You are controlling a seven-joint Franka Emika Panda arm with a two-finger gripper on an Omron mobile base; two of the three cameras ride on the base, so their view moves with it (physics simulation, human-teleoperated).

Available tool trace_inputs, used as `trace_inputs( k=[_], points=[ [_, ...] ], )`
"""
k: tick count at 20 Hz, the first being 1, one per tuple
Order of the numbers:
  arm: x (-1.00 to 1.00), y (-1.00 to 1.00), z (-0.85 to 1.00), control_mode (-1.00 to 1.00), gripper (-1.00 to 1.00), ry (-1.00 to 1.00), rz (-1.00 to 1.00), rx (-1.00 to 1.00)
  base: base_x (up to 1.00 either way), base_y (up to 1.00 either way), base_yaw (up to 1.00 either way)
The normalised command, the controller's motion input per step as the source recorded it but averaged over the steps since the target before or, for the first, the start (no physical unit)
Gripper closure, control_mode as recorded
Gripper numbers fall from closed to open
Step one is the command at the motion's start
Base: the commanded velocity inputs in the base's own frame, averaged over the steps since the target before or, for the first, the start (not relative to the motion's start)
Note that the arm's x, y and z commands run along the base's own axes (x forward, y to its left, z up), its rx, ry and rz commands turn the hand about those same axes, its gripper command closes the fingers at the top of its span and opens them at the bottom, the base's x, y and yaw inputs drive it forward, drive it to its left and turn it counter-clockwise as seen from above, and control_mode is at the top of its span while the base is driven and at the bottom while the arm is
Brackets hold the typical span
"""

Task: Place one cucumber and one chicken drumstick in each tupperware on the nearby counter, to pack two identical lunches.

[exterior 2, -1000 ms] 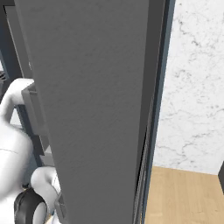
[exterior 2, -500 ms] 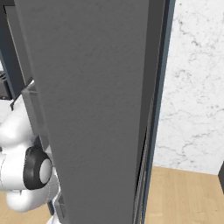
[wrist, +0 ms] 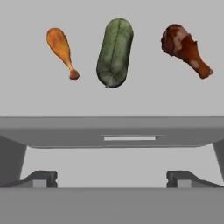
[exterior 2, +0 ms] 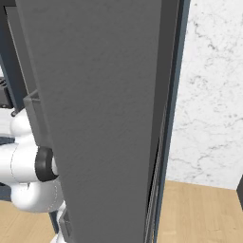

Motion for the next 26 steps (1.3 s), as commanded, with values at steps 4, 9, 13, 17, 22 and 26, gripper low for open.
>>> trace_inputs(
  k=[4,9,13,17,22,26],
  points=[
    [0.48,-0.14,-0.11,-1.0,-1.0,0.0,0.0,0.0,0.0,0.0,0.0],
    [0.48,-0.03,0.0,-1.0,-1.0,0.0,0.0,0.0,0.0,0.0,0.0],
    [0.37,0.0,-0.05,-1.0,-1.0,-0.01,0.0,0.0,0.0,0.0,0.0],
    [0.24,0.0,-0.2,-1.0,-1.0,-0.02,0.0,0.0,0.0,0.0,0.0],
    [0.31,0.0,-0.26,-1.0,-1.0,-0.01,0.0,0.0,0.0,0.0,0.0],
    [0.46,0.0,-0.07,-1.0,-1.0,0.0,0.0,0.0,0.0,0.0,0.0]
  ],
)
